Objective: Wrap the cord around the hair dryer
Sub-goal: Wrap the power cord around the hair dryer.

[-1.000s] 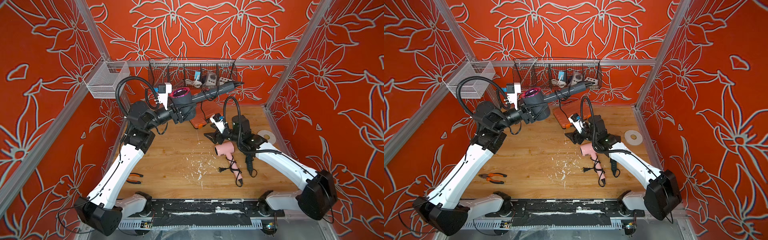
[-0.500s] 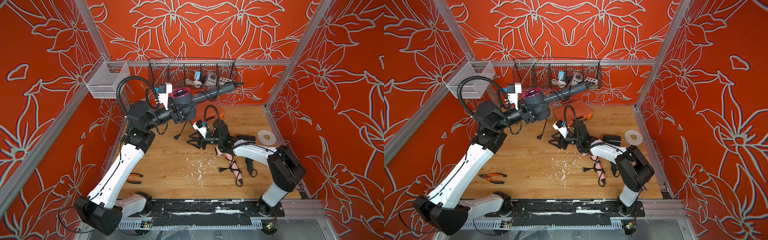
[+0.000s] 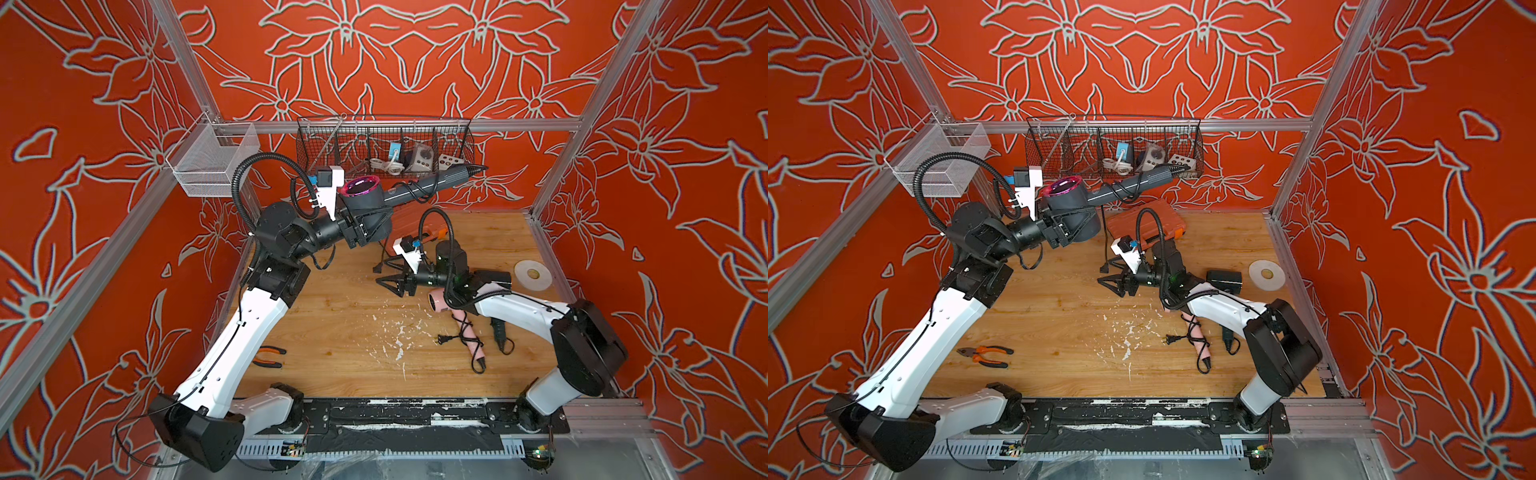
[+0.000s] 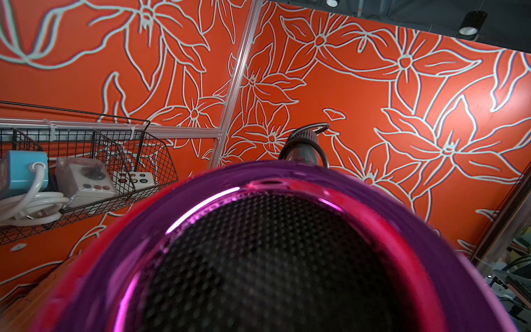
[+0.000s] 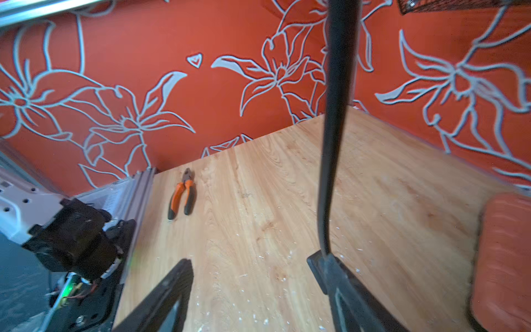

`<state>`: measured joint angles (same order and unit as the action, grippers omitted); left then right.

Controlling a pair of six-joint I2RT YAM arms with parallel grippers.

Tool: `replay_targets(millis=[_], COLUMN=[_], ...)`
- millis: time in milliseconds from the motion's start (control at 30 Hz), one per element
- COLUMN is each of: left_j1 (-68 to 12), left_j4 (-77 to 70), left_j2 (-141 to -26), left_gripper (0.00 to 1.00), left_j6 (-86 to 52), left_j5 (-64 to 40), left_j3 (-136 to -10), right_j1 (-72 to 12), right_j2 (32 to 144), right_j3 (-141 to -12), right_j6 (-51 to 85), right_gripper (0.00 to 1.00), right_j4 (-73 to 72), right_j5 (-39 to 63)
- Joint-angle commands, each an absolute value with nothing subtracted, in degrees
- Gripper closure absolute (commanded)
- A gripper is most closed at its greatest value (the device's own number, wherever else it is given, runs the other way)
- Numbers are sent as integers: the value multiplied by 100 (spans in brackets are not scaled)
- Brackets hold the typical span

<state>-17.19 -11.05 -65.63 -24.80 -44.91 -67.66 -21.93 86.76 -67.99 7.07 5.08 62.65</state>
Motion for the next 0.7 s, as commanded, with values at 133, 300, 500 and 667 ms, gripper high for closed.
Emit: replay_targets(millis=[133,300,500,667], left_j1=[-1707,-1699,-1701,-1696], left_j4=[-2350,-2382,-2052,-1948], left_j2=[-6697,-6718,-6598,-6570], left_gripper=[100,100,100,100], left_j6=[-2794,-2830,-2538,-2413], left_j5=[-4359,-4334,-4187,-4118], left_j3=[-7349,-7431,-7513,-7550], right_j1=[-2692,-3182,-3387,-3387], right_j2=[8707,9034,9173,9029], right_j3=[-6338,-6367,-6221,-6041], right_j6=[884,826,810,969], right_gripper=[81,72,92,100], right_j4=[196,89,-38,-290], right_j5=[6038,5862,5584,5515])
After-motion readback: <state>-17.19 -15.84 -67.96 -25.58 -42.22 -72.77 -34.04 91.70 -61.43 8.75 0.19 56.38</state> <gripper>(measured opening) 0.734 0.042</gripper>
